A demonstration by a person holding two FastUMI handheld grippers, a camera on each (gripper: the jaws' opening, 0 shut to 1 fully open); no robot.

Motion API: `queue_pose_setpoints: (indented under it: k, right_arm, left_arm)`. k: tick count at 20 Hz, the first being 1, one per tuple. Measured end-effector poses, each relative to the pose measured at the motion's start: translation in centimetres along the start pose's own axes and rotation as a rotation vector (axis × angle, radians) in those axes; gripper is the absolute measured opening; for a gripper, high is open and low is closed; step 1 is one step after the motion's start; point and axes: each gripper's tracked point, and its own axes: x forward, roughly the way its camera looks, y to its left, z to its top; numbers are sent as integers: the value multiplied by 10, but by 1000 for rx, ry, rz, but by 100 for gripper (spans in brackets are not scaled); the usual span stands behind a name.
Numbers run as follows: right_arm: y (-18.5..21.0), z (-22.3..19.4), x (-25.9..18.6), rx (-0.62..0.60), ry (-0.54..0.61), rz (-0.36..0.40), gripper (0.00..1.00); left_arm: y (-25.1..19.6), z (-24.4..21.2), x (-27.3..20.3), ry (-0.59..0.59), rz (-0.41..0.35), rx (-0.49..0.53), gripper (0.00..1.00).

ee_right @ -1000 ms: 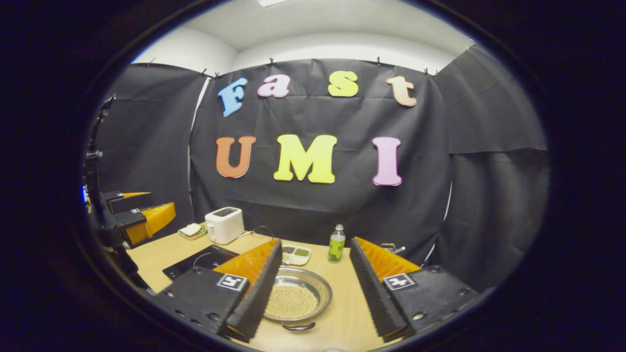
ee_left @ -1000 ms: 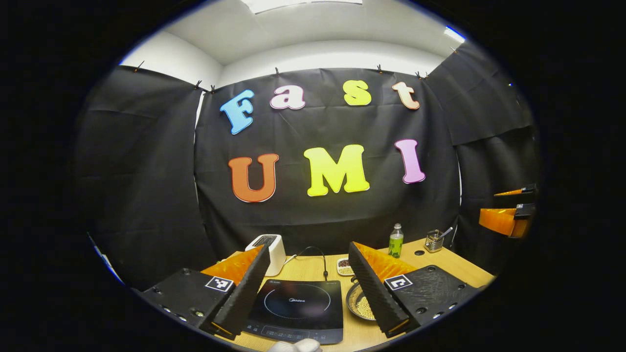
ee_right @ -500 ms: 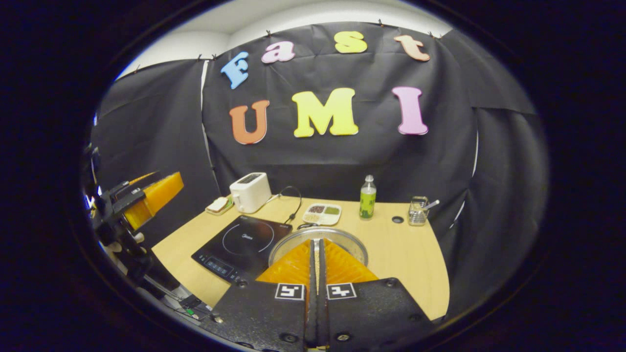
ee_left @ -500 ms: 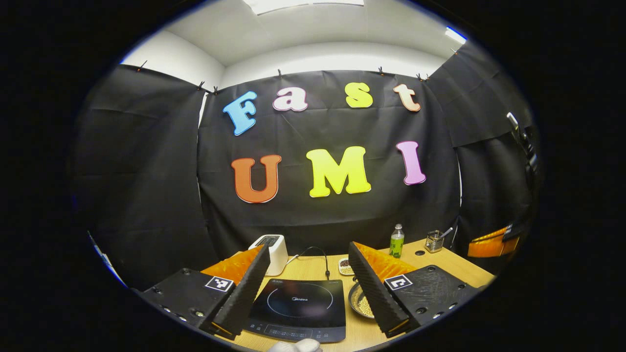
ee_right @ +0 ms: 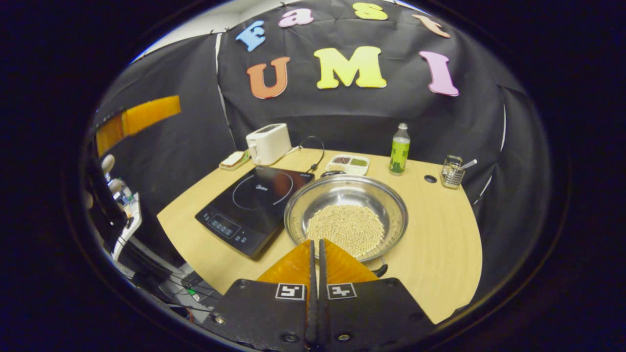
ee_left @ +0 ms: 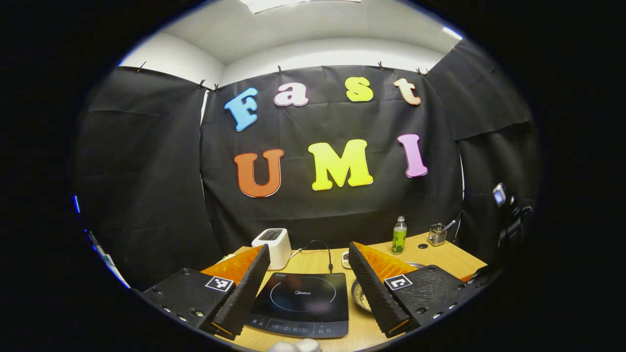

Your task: First push the handle of the pot to place it horizontally, then grasp the pot with both hands and set it on the induction cooktop.

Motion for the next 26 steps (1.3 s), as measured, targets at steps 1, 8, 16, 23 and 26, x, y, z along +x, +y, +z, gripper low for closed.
queue_pose_setpoints:
  k: [1,8,16,23,26]
  right_arm:
    - [1,-11,8,8,28,8,4]
    - [-16,-58,39,53,151,-2,0]
    - [-35,-70,51,101,191,-13,1]
    - [-46,-72,51,78,198,-26,1]
    - [-54,-72,50,64,200,-39,4]
  left_arm:
    - [-2,-1,0,1,0,4,96]
    - [-4,-6,-1,21,12,12,96]
    - [1,-10,0,39,45,27,96]
    - [-2,-9,1,39,52,22,96]
    - [-3,-11,1,44,55,21,96]
